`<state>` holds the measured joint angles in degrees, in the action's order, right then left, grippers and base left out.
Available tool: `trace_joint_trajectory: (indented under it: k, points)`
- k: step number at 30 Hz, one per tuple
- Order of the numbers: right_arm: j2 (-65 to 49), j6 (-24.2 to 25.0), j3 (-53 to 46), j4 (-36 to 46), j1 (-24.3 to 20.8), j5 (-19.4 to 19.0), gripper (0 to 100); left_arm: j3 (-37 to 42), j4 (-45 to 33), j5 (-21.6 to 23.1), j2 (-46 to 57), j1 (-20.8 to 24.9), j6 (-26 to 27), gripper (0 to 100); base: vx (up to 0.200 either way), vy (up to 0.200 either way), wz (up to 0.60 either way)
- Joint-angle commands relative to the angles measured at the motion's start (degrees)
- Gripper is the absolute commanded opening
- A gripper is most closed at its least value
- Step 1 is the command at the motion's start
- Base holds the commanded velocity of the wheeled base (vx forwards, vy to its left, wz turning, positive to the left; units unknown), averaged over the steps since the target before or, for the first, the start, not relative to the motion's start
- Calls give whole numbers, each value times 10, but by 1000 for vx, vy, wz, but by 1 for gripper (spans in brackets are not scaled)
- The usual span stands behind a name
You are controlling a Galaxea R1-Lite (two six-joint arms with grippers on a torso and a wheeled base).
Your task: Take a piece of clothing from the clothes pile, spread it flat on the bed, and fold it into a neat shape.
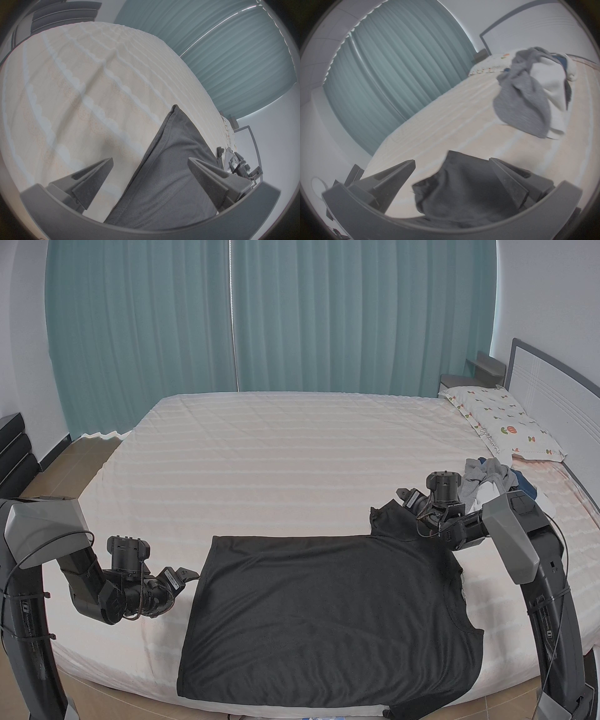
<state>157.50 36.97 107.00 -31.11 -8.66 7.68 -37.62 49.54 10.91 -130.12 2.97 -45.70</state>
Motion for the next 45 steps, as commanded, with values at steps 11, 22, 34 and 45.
trace_joint_trajectory:
  k: [11,22,34,45]
  points:
    - [-313,56,-533,-148,80,-146,100,1,3,6,8,-1,-20,100,-55,0,0]
    - [-341,51,-824,-371,138,-274,100,20,3,9,28,6,-19,100,-200,0,0]
    - [-294,0,-834,-366,167,-301,100,30,4,10,25,21,-16,100,-117,0,0]
    - [-255,-84,-863,-373,164,-310,100,72,2,61,65,21,33,100,0,0,0]
